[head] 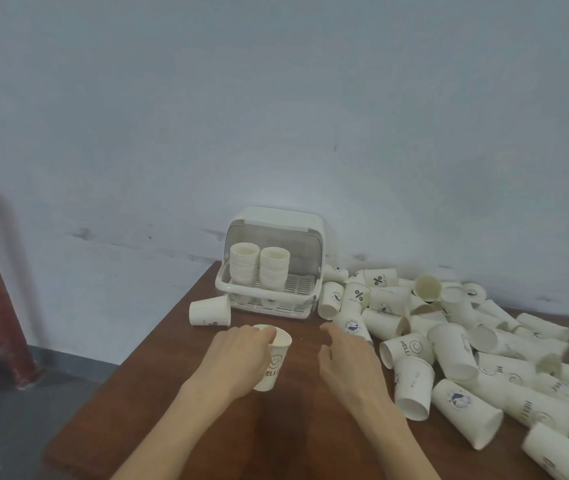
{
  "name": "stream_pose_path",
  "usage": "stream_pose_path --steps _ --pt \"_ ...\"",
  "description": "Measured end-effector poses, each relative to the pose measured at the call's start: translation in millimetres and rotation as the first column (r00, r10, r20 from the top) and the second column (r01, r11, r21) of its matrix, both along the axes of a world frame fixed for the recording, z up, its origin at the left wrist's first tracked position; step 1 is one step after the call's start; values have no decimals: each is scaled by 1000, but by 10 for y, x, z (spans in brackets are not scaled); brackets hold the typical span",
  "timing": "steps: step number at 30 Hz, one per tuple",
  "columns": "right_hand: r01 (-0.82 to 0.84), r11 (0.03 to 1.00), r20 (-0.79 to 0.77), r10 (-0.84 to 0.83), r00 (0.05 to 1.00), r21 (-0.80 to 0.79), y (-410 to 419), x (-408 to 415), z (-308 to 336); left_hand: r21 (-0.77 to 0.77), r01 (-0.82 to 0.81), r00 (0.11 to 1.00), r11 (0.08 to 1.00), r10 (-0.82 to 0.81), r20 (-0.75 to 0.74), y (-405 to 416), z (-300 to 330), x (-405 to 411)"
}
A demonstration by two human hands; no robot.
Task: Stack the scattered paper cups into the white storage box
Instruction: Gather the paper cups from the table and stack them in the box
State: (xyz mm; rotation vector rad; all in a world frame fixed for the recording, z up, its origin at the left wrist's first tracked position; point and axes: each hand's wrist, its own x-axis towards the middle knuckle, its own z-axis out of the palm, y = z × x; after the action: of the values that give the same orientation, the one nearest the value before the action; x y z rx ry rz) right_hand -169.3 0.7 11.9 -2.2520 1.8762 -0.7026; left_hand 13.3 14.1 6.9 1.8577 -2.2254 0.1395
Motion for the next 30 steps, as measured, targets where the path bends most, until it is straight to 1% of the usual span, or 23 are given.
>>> stream_pose_path --steps 4,10,17,30 --pt "34 999 2 -34 999 -4 20 -231 11 -7 50 998 999 -50 -24 -26 -24 -160" --pt "73 997 -19 -73 997 5 57 -512 31 2 85 996 996 -85 -14 -38 -32 -394" --pt "102 995 -48 -101 994 10 66 -755 -25 16 99 995 995 -99 -25 -64 -23 -549" --pt "126 992 -23 -127 992 -26 73 -1028 -84 40 134 991 990 -133 -27 -102 -22 -794"
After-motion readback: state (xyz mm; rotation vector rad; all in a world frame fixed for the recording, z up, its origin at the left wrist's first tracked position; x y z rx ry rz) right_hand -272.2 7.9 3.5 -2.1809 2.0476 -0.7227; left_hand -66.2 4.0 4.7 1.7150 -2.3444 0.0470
